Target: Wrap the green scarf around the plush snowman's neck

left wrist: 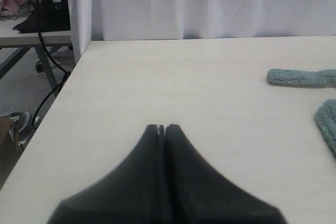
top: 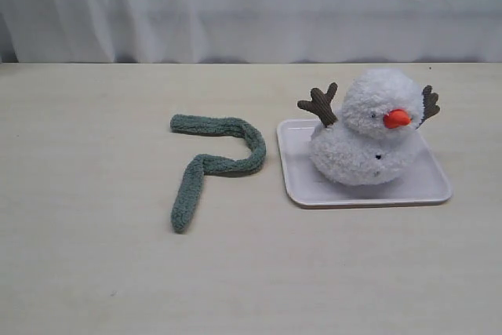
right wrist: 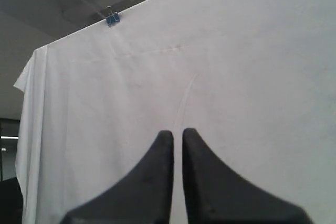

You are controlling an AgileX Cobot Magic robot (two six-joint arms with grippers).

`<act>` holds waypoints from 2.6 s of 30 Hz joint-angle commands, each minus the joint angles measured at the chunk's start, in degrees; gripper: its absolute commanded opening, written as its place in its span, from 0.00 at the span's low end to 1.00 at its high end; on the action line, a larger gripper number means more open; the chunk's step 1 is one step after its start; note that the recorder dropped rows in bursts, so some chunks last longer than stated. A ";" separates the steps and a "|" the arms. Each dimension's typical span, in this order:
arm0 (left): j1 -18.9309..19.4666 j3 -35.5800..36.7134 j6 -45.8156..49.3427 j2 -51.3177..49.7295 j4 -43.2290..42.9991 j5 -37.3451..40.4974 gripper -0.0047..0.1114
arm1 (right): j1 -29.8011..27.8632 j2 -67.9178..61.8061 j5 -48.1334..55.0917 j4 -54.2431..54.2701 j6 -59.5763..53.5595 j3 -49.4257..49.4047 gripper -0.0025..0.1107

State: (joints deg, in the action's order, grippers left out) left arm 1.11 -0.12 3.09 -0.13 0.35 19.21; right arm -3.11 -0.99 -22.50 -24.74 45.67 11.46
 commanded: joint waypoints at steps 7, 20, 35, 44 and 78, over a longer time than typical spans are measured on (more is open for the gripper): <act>-0.49 0.12 -0.33 0.13 0.38 -0.62 0.04 | -0.12 -12.46 14.70 -45.70 34.64 20.31 0.78; -0.49 0.12 -0.33 0.13 0.38 -0.62 0.04 | -0.12 -42.29 35.84 -71.03 35.43 26.75 0.76; -0.49 0.12 -0.33 0.13 0.38 -0.62 0.04 | 16.03 -73.78 75.05 31.77 -49.24 52.68 0.65; -0.49 0.12 -0.33 0.13 0.38 -0.62 0.04 | 38.84 -86.79 67.35 31.77 -38.22 54.95 0.65; -0.49 0.12 -0.33 0.13 0.38 -0.62 0.04 | 45.27 -132.16 58.18 28.53 -26.31 85.86 0.65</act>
State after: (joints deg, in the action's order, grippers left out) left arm 1.11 -0.12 3.09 -0.13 0.35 19.21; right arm 42.08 -132.42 35.61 4.91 18.90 97.09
